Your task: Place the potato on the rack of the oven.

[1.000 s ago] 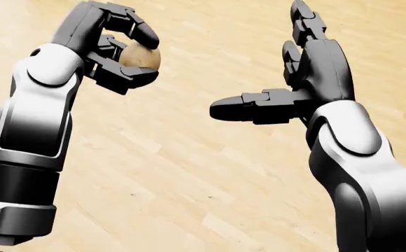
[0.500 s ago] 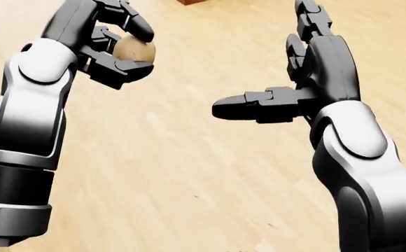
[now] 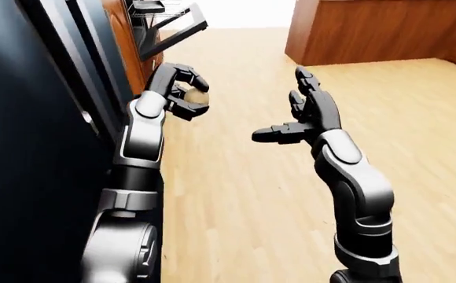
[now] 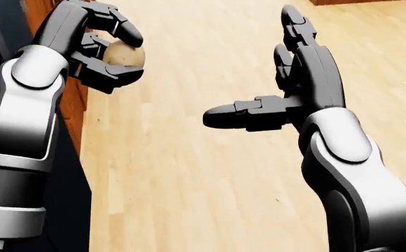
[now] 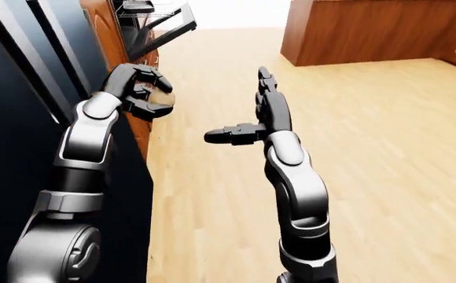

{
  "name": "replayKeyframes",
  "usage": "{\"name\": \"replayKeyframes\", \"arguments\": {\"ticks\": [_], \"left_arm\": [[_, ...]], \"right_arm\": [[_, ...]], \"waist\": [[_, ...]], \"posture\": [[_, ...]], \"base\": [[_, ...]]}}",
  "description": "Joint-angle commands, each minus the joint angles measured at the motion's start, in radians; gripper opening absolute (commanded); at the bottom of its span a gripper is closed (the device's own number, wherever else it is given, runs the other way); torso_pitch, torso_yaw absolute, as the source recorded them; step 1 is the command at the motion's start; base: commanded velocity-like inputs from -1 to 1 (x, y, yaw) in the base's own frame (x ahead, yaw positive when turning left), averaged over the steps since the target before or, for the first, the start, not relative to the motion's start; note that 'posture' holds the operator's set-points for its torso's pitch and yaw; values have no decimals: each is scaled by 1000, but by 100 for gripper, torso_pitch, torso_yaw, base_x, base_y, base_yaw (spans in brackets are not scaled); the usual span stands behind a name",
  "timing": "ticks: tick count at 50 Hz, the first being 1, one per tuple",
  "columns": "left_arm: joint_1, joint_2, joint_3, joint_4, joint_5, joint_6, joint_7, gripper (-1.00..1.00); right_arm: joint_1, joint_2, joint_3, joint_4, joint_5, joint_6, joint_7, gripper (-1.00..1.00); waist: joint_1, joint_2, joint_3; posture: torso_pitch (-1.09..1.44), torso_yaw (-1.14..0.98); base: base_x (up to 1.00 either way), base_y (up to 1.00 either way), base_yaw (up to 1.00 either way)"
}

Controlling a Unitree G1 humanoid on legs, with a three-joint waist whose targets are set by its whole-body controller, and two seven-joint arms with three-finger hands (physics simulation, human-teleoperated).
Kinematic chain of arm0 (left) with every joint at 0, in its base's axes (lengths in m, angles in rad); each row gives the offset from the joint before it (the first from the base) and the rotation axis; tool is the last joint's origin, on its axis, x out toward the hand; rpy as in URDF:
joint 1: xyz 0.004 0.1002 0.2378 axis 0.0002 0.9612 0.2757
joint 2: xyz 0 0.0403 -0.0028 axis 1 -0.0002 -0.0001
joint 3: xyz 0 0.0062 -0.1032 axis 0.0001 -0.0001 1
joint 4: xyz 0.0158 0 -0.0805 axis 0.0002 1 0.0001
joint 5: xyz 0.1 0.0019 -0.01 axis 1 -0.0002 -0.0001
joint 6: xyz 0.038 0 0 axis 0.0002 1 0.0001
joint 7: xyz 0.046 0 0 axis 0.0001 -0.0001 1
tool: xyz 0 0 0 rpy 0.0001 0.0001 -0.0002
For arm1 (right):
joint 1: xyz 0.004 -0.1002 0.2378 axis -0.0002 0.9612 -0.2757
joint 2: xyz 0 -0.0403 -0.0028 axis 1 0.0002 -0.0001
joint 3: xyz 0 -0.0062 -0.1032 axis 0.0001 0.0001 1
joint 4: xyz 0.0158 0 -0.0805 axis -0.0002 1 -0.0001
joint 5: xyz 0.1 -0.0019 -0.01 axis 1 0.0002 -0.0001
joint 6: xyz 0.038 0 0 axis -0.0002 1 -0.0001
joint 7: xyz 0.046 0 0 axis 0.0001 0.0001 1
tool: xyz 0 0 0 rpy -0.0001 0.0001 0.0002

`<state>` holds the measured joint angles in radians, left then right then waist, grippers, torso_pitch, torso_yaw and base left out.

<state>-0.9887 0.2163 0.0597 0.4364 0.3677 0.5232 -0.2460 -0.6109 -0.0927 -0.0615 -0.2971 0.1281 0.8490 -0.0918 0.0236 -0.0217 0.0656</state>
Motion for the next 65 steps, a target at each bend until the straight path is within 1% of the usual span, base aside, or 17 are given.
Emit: {"name": "replayKeyframes", "arguments": {"ticks": [1,4,6,12,15,17,24,28,31,39,42,43,44,49,56,58,65], "left_arm": [[-54,0,-3,-42,-10,-37,1,-47],[-62,-1,-5,-30,-11,-41,4,-46],[-64,-1,-5,-28,-11,-41,5,-46],[-69,-4,-8,-22,-9,-43,5,-47],[-59,-4,-7,-25,-8,-47,6,-46],[-59,-1,-5,-44,-8,-33,1,-46],[-57,2,-3,-43,-9,-35,0,-46],[-65,0,-5,-34,-10,-37,2,-46],[-64,1,-5,-38,-9,-34,0,-46],[-66,2,-5,-35,-9,-34,-2,-47],[-68,5,-2,-31,-10,-37,-1,-47],[-67,5,-3,-33,-10,-35,-1,-47],[-68,4,-3,-33,-10,-35,-1,-46],[-74,2,-5,-27,-11,-37,2,-45],[-66,0,-5,-44,-9,-27,-1,-44],[-67,0,-5,-39,-9,-31,1,-44],[-65,1,-6,-30,-9,-41,4,-44]], "right_arm": [[-37,-13,-19,-32,-5,-22,-7,100],[-41,-12,-22,-39,7,-25,-6,100],[-40,-15,-23,-33,10,-35,-3,100],[-37,-18,-25,-39,22,-39,-5,100],[-30,-19,-25,-47,27,-39,-5,100],[-39,-20,-24,-49,29,-33,-7,100],[-40,-17,-18,-38,27,-43,-8,100],[-41,-16,-18,-43,27,-38,-10,100],[-42,-17,-19,-41,28,-39,-8,100],[-38,-16,-15,-35,23,-44,-11,100],[-48,-19,-18,-22,17,-36,-16,100],[-50,-18,-22,-22,18,-35,-18,100],[-50,-17,-22,-26,20,-31,-19,100],[-49,-19,-24,-33,24,-25,-22,100],[-40,-14,-18,-39,27,-24,-25,100],[-41,-15,-19,-37,26,-26,-25,100],[-36,-14,-18,-25,22,-38,-24,100]], "waist": [[-5,7,-30],[9,-40,-44],[-1,-13,-71],[-21,42,-39],[-29,107,-39],[-35,90,-13],[-8,32,-38],[10,-60,-65],[-1,-54,-33],[-42,19,-46],[-36,106,-71],[-32,76,-59],[-41,99,-39],[-13,67,-52],[19,-78,-69],[6,-73,-28],[-19,-27,-51]], "posture": [[0,0],[0,0],[0,0],[0,0],[0,0],[0,0],[0,0],[0,0],[0,0],[0,0],[0,0],[0,0],[0,0],[0,0],[0,0],[0,0],[0,0]], "base": [[0,0,0],[0,0,0],[7,0,0],[30,0,0],[43,0,0],[47,0,0],[55,0,0],[60,0,0],[59,0,0],[60,0,0],[52,0,0],[38,0,0],[37,0,0],[37,0,5],[37,0,50],[37,0,71],[37,0,64]]}}
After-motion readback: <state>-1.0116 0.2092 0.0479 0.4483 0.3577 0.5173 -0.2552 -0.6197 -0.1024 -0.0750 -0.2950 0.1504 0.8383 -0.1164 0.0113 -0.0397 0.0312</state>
